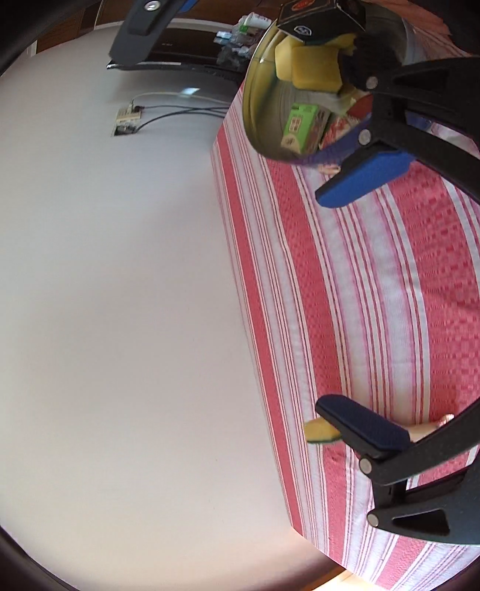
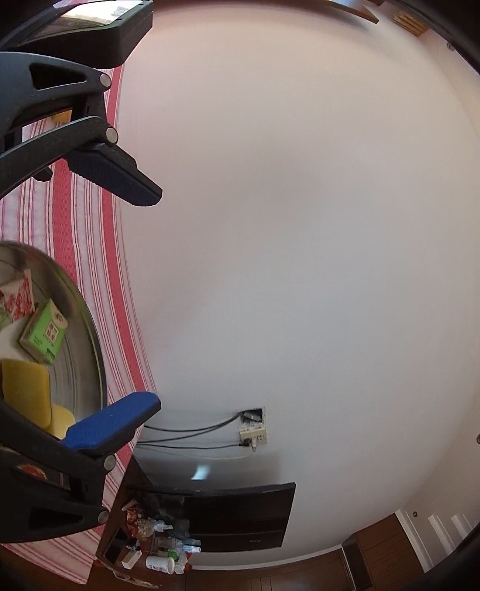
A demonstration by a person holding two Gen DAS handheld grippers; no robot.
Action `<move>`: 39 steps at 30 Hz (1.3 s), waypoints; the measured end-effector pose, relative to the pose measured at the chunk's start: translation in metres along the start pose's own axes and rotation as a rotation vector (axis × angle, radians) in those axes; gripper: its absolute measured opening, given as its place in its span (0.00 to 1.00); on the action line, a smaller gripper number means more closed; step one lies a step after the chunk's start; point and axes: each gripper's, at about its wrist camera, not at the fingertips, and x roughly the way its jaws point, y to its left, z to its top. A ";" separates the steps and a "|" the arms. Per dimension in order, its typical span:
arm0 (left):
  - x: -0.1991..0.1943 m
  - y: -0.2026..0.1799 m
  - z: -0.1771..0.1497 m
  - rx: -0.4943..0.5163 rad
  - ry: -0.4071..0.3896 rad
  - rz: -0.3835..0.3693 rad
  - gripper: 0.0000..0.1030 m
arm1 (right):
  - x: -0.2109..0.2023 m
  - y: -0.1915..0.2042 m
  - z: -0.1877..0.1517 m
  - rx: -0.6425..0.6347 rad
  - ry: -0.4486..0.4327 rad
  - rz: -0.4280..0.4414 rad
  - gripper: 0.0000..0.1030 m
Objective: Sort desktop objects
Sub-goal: 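Withdraw both grippers from the bucket back to the pile, then grasp the small green-backed yellow sponge with the right gripper while the left grasps the blue cloth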
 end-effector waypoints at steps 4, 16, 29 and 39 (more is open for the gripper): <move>0.003 0.037 -0.011 -0.039 0.006 0.071 0.99 | 0.015 0.032 -0.013 0.026 0.052 0.068 0.99; 0.007 0.160 -0.025 -0.098 -0.054 0.311 0.99 | 0.046 0.134 -0.037 -0.057 0.073 0.214 0.99; 0.056 0.242 -0.037 -0.082 0.026 0.481 0.99 | 0.084 0.190 -0.069 -0.060 0.232 0.330 0.99; 0.068 0.268 -0.046 -0.244 0.157 0.384 0.99 | 0.103 0.210 -0.085 -0.109 0.364 0.395 0.99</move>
